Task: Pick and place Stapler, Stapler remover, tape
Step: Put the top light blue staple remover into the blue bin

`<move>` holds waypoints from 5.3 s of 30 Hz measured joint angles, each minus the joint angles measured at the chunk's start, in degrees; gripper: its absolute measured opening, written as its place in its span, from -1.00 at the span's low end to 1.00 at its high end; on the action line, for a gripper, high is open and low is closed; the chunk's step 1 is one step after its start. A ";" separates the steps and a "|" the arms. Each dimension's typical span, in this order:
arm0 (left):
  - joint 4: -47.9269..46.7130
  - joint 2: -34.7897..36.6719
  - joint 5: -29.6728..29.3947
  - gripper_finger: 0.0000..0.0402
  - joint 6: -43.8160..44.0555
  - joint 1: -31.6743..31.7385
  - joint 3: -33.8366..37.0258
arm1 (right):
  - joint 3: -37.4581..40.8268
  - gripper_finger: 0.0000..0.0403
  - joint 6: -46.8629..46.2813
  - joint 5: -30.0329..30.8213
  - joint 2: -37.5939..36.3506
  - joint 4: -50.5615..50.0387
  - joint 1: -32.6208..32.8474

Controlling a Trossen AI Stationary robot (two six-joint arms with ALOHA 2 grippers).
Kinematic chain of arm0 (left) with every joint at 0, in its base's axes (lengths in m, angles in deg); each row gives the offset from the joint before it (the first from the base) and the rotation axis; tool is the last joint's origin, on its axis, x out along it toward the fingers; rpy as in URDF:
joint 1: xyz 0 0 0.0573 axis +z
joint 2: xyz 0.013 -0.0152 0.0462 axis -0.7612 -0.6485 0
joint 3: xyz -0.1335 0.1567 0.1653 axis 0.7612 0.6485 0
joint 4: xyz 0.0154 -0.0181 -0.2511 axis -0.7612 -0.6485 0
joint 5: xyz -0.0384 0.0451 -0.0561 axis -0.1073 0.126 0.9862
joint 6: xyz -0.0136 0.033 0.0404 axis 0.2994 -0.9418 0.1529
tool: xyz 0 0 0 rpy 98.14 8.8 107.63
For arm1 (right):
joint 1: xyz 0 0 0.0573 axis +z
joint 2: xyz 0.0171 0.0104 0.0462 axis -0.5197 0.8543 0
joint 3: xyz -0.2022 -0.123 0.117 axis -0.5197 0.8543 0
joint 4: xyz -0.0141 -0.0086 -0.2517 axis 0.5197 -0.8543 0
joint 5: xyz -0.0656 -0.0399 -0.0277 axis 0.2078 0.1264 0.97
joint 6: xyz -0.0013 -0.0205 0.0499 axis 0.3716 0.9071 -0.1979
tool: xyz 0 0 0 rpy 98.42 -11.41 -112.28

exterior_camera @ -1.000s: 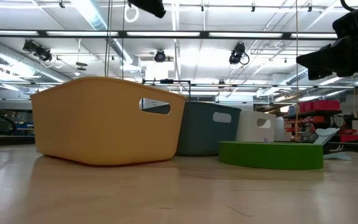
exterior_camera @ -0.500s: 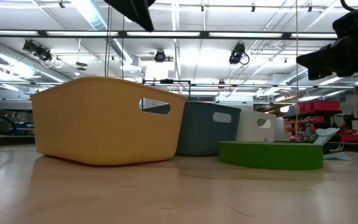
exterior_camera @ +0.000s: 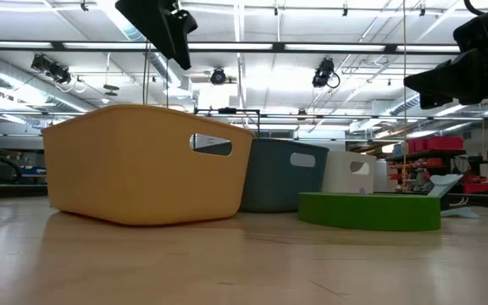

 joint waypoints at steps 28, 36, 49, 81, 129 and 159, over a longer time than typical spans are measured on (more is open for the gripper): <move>8.92 3.22 0.41 0.16 -0.41 9.72 11.36 | 0.01 -0.94 0.00 0.00 0.00 0.02 0.01; 1.72 4.32 0.16 0.16 -0.46 15.40 11.34 | -0.01 -0.94 0.00 -0.02 0.00 0.02 0.00; 0.89 4.35 0.25 0.16 -0.77 20.84 11.30 | 0.01 -0.94 -0.01 -0.02 0.00 0.01 0.01; 22.69 12.93 0.29 0.16 -3.00 33.20 31.30 | 0.00 -0.94 -0.01 0.00 0.01 0.00 -0.01; 25.17 8.40 6.46 0.84 -16.58 37.50 39.47 | 0.00 -0.94 -0.01 -0.02 0.00 0.01 0.01; 26.01 -0.28 6.88 0.83 -15.04 37.46 39.47 | 0.01 -0.94 0.00 -0.02 0.02 0.00 0.01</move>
